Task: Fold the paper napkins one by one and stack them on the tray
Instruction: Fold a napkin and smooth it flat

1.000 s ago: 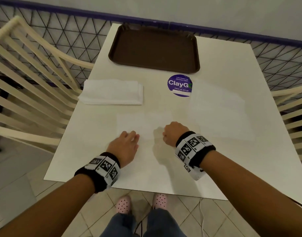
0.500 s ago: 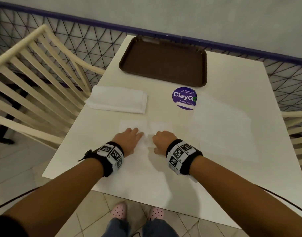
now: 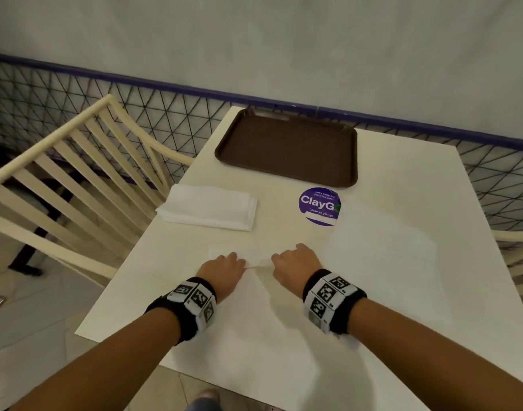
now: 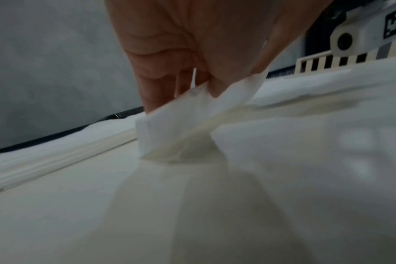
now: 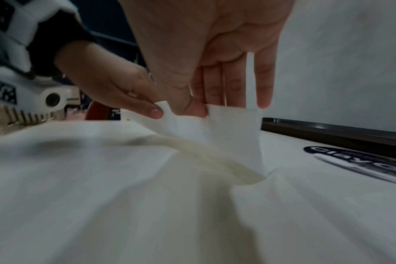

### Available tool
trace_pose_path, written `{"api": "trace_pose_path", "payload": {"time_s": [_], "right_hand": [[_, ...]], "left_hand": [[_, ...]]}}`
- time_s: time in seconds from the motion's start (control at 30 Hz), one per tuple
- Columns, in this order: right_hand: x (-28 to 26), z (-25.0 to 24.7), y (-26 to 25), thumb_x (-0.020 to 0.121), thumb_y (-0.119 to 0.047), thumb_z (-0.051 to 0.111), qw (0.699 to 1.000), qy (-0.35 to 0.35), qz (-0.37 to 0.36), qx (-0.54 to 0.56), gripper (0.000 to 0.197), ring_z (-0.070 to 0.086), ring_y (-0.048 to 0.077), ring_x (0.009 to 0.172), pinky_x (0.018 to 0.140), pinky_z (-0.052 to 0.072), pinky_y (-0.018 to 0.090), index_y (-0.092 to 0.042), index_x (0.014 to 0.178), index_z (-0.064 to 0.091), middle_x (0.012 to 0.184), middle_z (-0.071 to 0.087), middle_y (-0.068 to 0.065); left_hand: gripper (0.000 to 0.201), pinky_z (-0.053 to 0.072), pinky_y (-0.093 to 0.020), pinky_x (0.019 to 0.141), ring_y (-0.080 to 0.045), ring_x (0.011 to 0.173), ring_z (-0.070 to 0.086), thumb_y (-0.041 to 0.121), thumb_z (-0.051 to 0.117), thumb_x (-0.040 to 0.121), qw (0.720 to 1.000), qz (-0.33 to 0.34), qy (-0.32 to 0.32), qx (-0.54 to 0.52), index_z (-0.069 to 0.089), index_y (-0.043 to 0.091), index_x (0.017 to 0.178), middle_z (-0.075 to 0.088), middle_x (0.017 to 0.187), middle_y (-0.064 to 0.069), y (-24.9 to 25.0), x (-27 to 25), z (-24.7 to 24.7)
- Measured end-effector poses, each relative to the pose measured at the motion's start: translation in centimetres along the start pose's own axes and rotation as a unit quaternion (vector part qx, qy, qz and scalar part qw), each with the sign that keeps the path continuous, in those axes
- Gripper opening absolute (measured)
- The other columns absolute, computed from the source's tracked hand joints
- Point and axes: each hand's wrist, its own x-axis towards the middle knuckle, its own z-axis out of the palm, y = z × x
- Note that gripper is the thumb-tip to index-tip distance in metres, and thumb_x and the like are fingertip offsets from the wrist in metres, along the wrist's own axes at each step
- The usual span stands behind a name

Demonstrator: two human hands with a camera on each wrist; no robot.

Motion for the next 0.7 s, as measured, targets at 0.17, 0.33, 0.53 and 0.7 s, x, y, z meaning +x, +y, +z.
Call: {"api": "trace_pose_path", "payload": {"time_s": [0.17, 0.33, 0.53, 0.7], "right_hand": [[1.6, -3.2, 3.3, 0.096, -0.009, 0.035, 0.999, 0.009, 0.023, 0.037, 0.029, 0.062, 0.030, 0.101, 0.074, 0.043, 0.032, -0.008, 0.117, 0.054, 0.113, 0.064, 0.011], [6.2, -7.9, 4.6, 0.095, -0.003, 0.033, 0.986, 0.067, 0.069, 0.135, 0.037, 0.057, 0.034, 0.110, 0.091, 0.048, 0.042, -0.016, 0.123, 0.055, 0.123, 0.060, 0.012], [10.8, -12.1, 3.4, 0.096, -0.005, 0.035, 0.965, 0.127, 0.124, 0.195, 0.038, 0.055, 0.035, 0.115, 0.096, 0.046, 0.042, -0.013, 0.128, 0.055, 0.126, 0.058, 0.016], [13.1, -9.6, 0.4, 0.095, 0.001, 0.031, 0.968, 0.114, 0.141, 0.171, 0.052, 0.051, 0.029, 0.123, 0.101, 0.043, 0.037, -0.024, 0.138, 0.043, 0.140, 0.049, 0.007]], "left_hand": [[0.042, 0.039, -0.035, 0.100, -0.025, 0.124, 0.047, 0.024, 0.021, 0.104, 0.996, 0.083, 0.002, 0.019, 0.029, 0.018, 0.145, 0.042, 0.140, -0.005, -4.4, 1.4, -4.2], [0.041, 0.033, -0.032, 0.107, -0.023, 0.129, 0.043, 0.021, 0.023, 0.103, 0.996, 0.071, 0.047, 0.011, 0.034, 0.020, 0.143, 0.044, 0.142, -0.008, -10.5, 4.0, -10.7], [0.047, 0.046, -0.033, 0.090, -0.026, 0.105, 0.058, 0.012, 0.028, 0.102, 0.990, 0.035, 0.115, 0.074, 0.022, 0.022, 0.147, 0.058, 0.122, -0.012, -16.6, 4.8, -15.8], [0.069, 0.032, -0.035, 0.109, -0.025, 0.137, 0.032, -0.006, 0.033, 0.094, 0.988, 0.066, 0.111, 0.084, 0.001, 0.019, 0.150, 0.015, 0.156, -0.006, -19.8, 5.0, -12.1]]}}
